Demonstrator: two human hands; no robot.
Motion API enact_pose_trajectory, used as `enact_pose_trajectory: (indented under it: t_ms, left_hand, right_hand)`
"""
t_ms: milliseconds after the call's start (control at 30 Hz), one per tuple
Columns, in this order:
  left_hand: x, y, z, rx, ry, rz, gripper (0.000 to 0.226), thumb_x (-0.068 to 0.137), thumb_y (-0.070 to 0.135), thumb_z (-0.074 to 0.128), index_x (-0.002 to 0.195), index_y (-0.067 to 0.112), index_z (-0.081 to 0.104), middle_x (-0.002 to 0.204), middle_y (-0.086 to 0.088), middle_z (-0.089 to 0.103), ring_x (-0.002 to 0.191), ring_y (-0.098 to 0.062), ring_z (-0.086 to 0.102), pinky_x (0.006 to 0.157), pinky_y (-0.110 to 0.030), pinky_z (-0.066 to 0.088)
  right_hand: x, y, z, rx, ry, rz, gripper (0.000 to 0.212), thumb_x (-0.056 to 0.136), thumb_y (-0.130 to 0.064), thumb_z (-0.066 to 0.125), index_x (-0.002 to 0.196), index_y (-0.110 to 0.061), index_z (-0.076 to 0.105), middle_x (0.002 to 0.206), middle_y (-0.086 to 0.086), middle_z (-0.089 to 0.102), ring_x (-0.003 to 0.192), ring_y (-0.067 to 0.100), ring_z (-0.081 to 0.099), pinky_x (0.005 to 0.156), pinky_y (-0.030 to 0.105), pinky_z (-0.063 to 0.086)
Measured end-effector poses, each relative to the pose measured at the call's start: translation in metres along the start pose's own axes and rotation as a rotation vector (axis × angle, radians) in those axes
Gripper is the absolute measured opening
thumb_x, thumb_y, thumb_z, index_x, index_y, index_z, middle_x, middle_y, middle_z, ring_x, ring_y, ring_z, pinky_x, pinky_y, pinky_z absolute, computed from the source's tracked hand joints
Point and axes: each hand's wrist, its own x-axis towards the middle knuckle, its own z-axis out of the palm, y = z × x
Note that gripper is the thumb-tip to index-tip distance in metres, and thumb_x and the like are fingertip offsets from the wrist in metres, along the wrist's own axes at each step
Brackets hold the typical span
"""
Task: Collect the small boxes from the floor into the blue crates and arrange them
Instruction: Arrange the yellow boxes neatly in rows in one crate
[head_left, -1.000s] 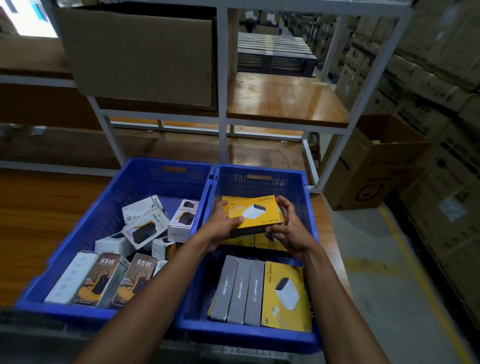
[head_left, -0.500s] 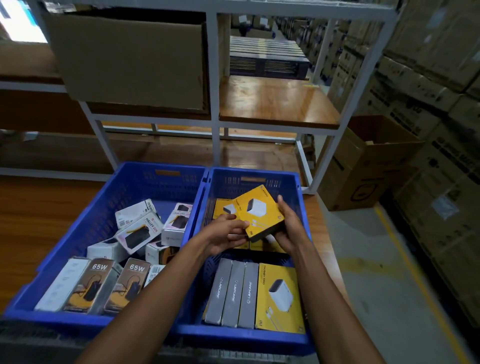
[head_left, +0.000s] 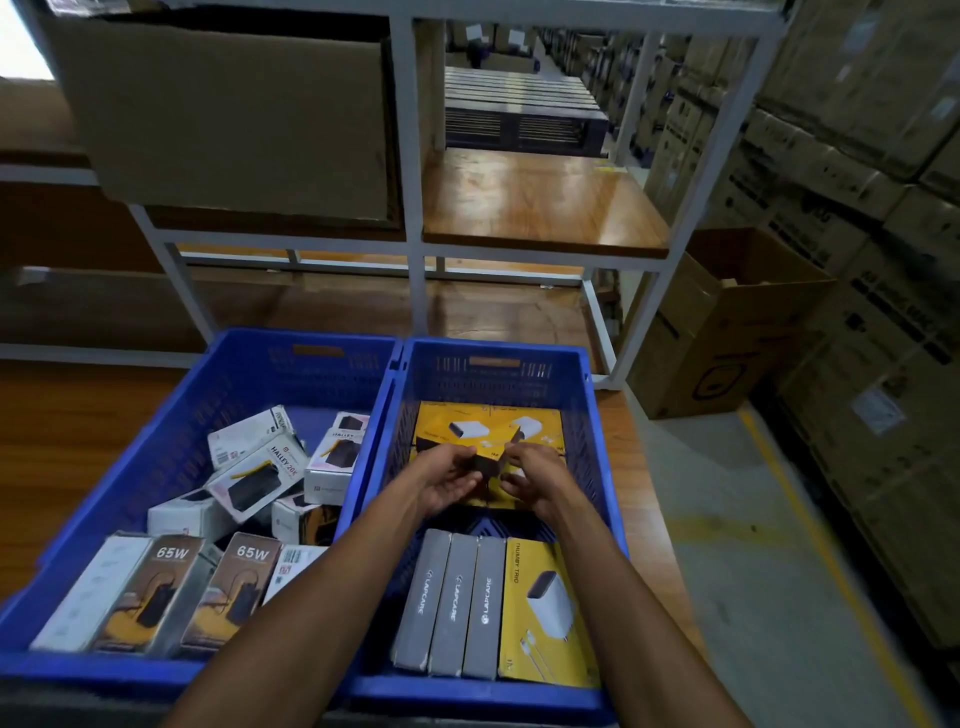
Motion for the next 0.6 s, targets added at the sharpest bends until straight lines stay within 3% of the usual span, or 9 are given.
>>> enact_pose_trajectory:
  t_ms: [100,167,233,300,333,400,500,600]
  left_hand:
    - [0.016,0.002,-0.001,-0.093,0.012,-0.011,0.023,0.1,0.011,0.067,0.118,-0.002,0.064,0.101,-0.02,0.067,0.086,-0.026,0.073,0.061,-0.033,0.065]
    - [0.024,0.002,0.0,-0.119,0.013,-0.007,0.023,0.104,0.006,0.058,0.121,-0.008,0.06,0.102,-0.023,0.064,0.091,-0.03,0.072,0.07,-0.036,0.064]
    - [0.032,0.003,0.002,-0.106,0.008,0.004,0.027,0.106,0.005,0.053,0.128,-0.009,0.056,0.103,-0.025,0.063,0.095,-0.032,0.071,0.079,-0.038,0.064]
    - [0.034,0.005,0.003,-0.083,-0.003,0.016,0.024,0.107,0.006,0.05,0.128,-0.005,0.054,0.103,-0.025,0.062,0.095,-0.031,0.07,0.086,-0.039,0.062]
    - [0.035,0.005,0.003,-0.075,-0.001,0.021,0.022,0.108,0.006,0.049,0.126,-0.004,0.054,0.104,-0.024,0.063,0.094,-0.029,0.07,0.086,-0.038,0.061]
    - [0.039,0.006,0.001,-0.063,0.006,0.021,0.02,0.108,0.006,0.049,0.123,-0.006,0.052,0.105,-0.024,0.065,0.093,-0.027,0.07,0.085,-0.038,0.061]
    - [0.044,0.008,0.0,-0.088,0.011,0.027,0.022,0.108,0.006,0.047,0.123,-0.009,0.051,0.114,-0.025,0.066,0.102,-0.028,0.068,0.096,-0.041,0.057]
    - [0.046,0.012,0.005,-0.146,-0.003,0.055,0.023,0.107,0.005,0.044,0.125,-0.005,0.052,0.131,-0.026,0.059,0.119,-0.032,0.065,0.104,-0.043,0.054]
  right_hand:
    - [0.013,0.0,0.002,-0.092,-0.014,-0.006,0.015,0.106,-0.02,0.054,0.116,-0.016,0.066,0.121,0.005,0.065,0.107,0.025,0.061,0.084,0.039,0.054]
    - [0.026,0.002,0.001,-0.13,-0.043,-0.014,0.021,0.107,-0.016,0.051,0.122,-0.014,0.065,0.115,0.0,0.065,0.111,0.022,0.062,0.089,0.04,0.055]
    - [0.037,0.006,0.002,-0.115,-0.086,-0.016,0.019,0.107,-0.01,0.046,0.109,-0.015,0.064,0.089,-0.001,0.062,0.085,0.015,0.061,0.069,0.032,0.049]
    - [0.047,0.008,0.004,-0.114,-0.102,-0.003,0.024,0.107,-0.008,0.041,0.092,-0.02,0.056,0.068,-0.003,0.048,0.059,0.011,0.045,0.056,0.027,0.038]
    - [0.051,0.009,0.006,-0.142,-0.095,-0.001,0.026,0.106,-0.007,0.041,0.091,-0.022,0.055,0.069,-0.003,0.049,0.06,0.012,0.044,0.057,0.028,0.038]
    - [0.059,0.011,0.01,-0.18,-0.121,-0.014,0.021,0.104,-0.008,0.044,0.1,-0.024,0.058,0.091,0.004,0.061,0.08,0.018,0.057,0.067,0.031,0.046]
    - [0.077,0.016,0.017,-0.142,-0.143,-0.046,0.028,0.104,-0.016,0.05,0.132,-0.017,0.058,0.133,0.011,0.061,0.12,0.028,0.062,0.083,0.035,0.053]
    - [0.084,0.011,0.02,-0.068,-0.138,-0.046,0.04,0.107,-0.019,0.052,0.147,-0.013,0.049,0.143,0.013,0.057,0.124,0.026,0.061,0.087,0.034,0.055]
